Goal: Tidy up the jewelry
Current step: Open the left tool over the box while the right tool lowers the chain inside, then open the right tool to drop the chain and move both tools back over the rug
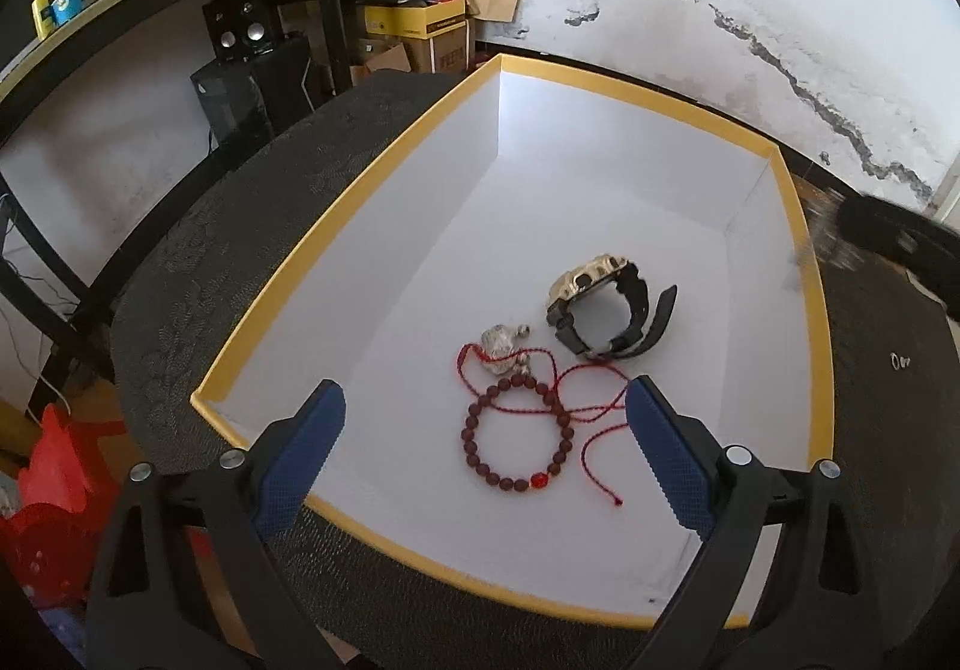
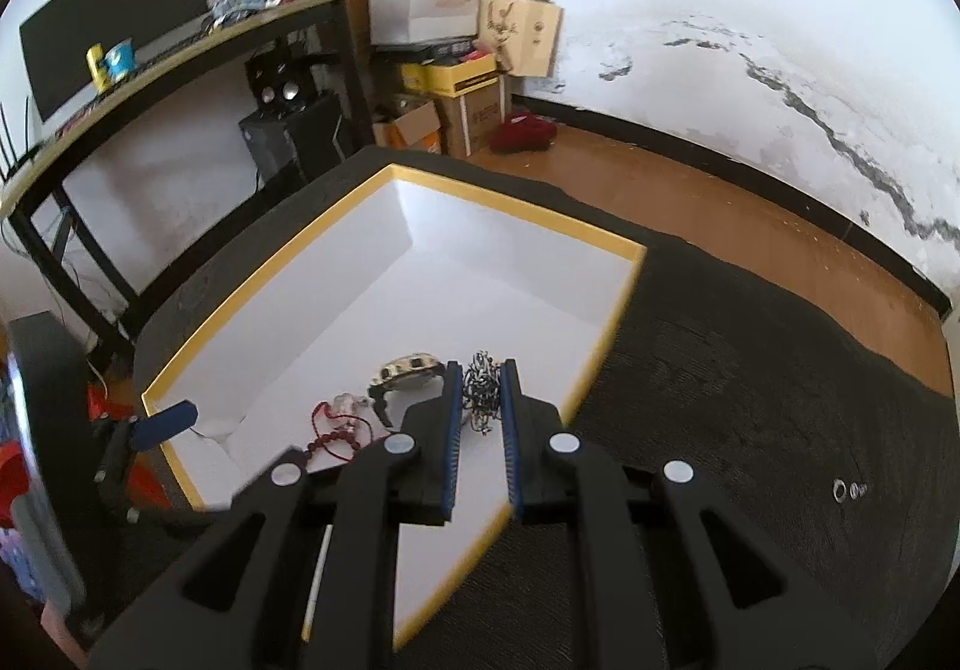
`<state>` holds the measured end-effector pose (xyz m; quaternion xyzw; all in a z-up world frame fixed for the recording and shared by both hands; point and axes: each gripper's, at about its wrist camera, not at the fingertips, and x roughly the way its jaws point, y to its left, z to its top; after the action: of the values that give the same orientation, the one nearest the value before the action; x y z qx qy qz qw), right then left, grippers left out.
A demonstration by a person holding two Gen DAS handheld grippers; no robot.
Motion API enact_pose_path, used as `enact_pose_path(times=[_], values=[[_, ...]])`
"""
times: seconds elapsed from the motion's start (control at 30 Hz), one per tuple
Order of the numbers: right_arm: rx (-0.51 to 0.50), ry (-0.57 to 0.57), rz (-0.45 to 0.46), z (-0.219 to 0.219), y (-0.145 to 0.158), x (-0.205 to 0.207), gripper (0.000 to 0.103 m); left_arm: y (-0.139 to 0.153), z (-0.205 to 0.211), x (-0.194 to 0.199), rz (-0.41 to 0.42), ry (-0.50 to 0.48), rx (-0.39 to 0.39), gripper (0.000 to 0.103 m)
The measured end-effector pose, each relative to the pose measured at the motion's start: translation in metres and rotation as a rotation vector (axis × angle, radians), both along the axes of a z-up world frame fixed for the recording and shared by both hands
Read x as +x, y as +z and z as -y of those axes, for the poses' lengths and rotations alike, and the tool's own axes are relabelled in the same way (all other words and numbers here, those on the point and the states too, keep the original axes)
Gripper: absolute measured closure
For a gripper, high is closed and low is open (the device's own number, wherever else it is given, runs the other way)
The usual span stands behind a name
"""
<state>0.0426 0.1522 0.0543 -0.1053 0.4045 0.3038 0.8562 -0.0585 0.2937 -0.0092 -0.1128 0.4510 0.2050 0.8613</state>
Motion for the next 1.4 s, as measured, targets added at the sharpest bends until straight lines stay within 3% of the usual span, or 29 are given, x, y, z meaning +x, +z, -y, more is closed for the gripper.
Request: enact_pose_path(times=[0.43, 0.63, 0.87, 0.9, 0.93, 0.97, 1.0, 1.23, 1.4], values=[[-0.172, 0.055, -0.163, -0.102, -0.054, 0.055, 0.09, 0.008, -0.011, -0.019, 0.048, -0.003, -0.017, 0.011], [-0.239, 0.044, -0.174, -0.117, -0.069, 0.065, 0.09, 0.008, -0.013, -0.02, 0.054, -0.017, -0.022, 0.011], [-0.239, 0.033, -0.166, -0.117, -0.071, 0.066, 0.09, 0.01, -0.017, -0.021, 0.063, -0.009, -0.035, 0.011], [-0.242, 0.036, -0.167, -0.118, -0.071, 0.066, 0.085, 0.01, -0.017, -0.021, 0.064, -0.007, -0.036, 0.011], [-0.237, 0.037, -0.166, -0.117, -0.07, 0.066, 0.058, 0.011, -0.017, -0.021, 0.065, -0.005, -0.036, 0.011], [-0.223, 0.033, -0.155, -0.119, -0.067, 0.068, 0.037, 0.011, -0.017, -0.021, 0.068, -0.004, -0.039, 0.011], [-0.198, 0.037, -0.147, -0.12, -0.063, 0.069, 0.005, 0.011, -0.017, -0.021, 0.072, -0.003, -0.043, 0.011], [-0.104, 0.058, -0.021, -0.079, 0.0, 0.047, 0.007, 0.02, -0.005, -0.017, 0.114, -0.013, -0.037, 0.011], [0.007, -0.111, 0.054, 0.019, 0.032, 0.026, 0.007, 0.027, 0.014, -0.008, 0.14, -0.046, -0.021, 0.011]])
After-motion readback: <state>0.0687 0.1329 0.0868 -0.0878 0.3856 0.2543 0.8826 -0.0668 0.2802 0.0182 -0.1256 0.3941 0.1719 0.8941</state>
